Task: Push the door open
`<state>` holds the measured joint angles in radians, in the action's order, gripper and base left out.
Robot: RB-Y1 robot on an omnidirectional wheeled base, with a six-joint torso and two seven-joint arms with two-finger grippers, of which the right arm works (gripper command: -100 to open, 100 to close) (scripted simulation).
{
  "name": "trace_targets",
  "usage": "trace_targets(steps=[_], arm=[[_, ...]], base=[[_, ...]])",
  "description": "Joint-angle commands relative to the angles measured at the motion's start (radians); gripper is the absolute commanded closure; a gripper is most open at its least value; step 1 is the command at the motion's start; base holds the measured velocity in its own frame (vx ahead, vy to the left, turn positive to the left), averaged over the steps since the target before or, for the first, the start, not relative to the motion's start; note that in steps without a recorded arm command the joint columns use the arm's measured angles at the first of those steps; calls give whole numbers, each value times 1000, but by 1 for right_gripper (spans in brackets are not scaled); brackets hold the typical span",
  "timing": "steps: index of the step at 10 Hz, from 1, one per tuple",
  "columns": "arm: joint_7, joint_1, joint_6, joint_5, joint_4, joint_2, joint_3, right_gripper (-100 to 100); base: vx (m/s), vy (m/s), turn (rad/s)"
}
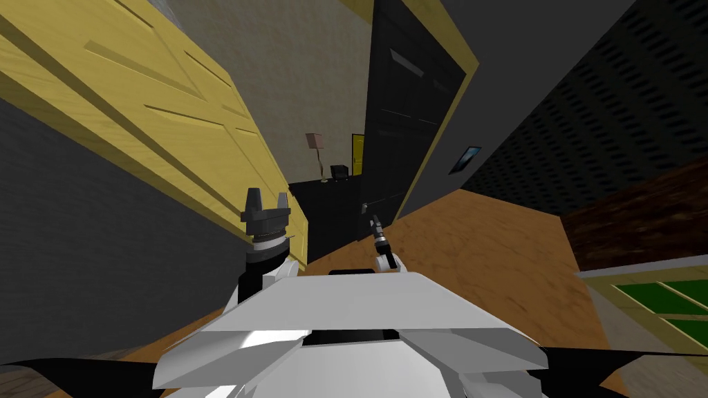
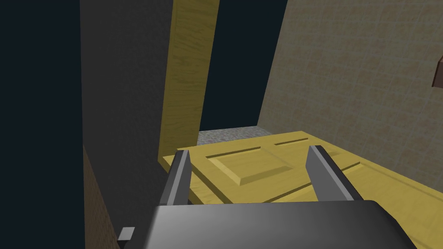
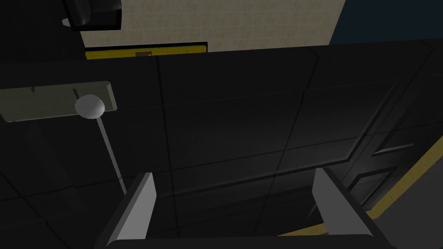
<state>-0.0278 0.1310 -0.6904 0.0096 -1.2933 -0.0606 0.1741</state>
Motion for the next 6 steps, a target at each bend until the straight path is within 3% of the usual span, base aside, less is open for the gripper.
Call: trace_targets(steps=[1,2,5,6], arm=[[4,-20,-7,3,50,7,8,-100],[4,-20,-7,3,58,7,8,-100],[7,-53,-18,8,150,16,23,-100],[7,-53,-18,8,150,16,23,-100]], base=[[87,-133,81],[41,-81,26],[52,-75,53],[49,-81,26]])
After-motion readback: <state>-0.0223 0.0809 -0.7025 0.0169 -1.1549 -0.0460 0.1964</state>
